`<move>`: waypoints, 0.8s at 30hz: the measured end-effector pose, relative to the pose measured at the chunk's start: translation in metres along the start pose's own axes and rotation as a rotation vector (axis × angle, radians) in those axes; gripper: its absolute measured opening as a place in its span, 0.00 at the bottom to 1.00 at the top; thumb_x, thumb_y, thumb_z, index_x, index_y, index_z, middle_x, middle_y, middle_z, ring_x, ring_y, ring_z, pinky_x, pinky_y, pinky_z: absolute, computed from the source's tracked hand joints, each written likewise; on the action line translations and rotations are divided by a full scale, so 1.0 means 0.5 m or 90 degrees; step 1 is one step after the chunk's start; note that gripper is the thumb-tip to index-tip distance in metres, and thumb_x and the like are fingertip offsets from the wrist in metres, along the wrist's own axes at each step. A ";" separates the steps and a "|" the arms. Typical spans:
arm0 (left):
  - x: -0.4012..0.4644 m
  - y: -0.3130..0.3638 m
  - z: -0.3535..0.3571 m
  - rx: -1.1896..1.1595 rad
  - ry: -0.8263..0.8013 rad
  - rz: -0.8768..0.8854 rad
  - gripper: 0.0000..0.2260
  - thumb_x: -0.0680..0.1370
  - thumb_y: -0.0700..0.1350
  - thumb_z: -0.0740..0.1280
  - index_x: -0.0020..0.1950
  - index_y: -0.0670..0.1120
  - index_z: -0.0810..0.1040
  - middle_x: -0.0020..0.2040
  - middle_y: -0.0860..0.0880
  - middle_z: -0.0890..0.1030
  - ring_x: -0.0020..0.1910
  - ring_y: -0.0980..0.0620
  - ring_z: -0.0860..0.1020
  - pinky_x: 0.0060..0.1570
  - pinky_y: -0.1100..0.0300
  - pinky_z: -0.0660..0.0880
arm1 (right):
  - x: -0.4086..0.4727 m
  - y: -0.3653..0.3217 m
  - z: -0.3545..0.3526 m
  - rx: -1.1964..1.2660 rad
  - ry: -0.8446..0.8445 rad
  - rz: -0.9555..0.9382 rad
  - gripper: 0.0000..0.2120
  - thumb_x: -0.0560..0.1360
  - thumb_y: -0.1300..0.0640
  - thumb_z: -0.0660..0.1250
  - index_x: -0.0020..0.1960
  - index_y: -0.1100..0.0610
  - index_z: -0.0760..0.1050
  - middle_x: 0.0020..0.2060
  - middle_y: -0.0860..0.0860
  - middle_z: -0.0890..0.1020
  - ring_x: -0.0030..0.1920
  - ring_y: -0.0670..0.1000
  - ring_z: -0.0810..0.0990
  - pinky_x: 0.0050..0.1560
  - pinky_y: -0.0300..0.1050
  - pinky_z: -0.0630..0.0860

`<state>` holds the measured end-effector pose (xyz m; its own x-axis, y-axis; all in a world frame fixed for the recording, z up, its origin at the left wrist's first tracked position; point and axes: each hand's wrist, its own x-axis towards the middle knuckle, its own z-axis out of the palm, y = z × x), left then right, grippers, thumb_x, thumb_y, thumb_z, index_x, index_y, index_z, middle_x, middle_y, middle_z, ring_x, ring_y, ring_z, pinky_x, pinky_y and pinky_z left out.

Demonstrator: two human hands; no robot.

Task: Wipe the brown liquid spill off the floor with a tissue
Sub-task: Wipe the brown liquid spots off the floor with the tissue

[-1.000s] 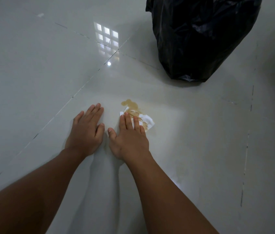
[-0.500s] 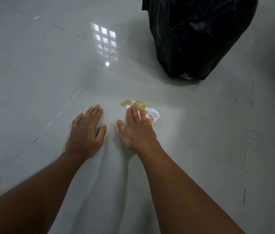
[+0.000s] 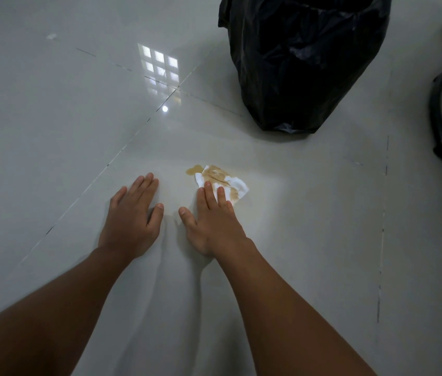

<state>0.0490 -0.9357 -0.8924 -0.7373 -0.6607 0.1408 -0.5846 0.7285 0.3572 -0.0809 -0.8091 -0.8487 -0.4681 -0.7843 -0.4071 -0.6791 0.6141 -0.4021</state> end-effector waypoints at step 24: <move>-0.002 -0.003 -0.002 -0.003 -0.004 -0.001 0.27 0.77 0.53 0.50 0.75 0.45 0.64 0.76 0.49 0.64 0.76 0.54 0.58 0.74 0.50 0.52 | -0.068 0.001 0.035 -0.018 0.048 0.095 0.39 0.79 0.35 0.44 0.77 0.57 0.34 0.77 0.53 0.34 0.76 0.50 0.34 0.76 0.51 0.38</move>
<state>0.0508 -0.9363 -0.8919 -0.7381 -0.6611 0.1348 -0.5847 0.7264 0.3612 -0.0554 -0.7807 -0.8492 -0.6051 -0.6896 -0.3979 -0.6145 0.7223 -0.3175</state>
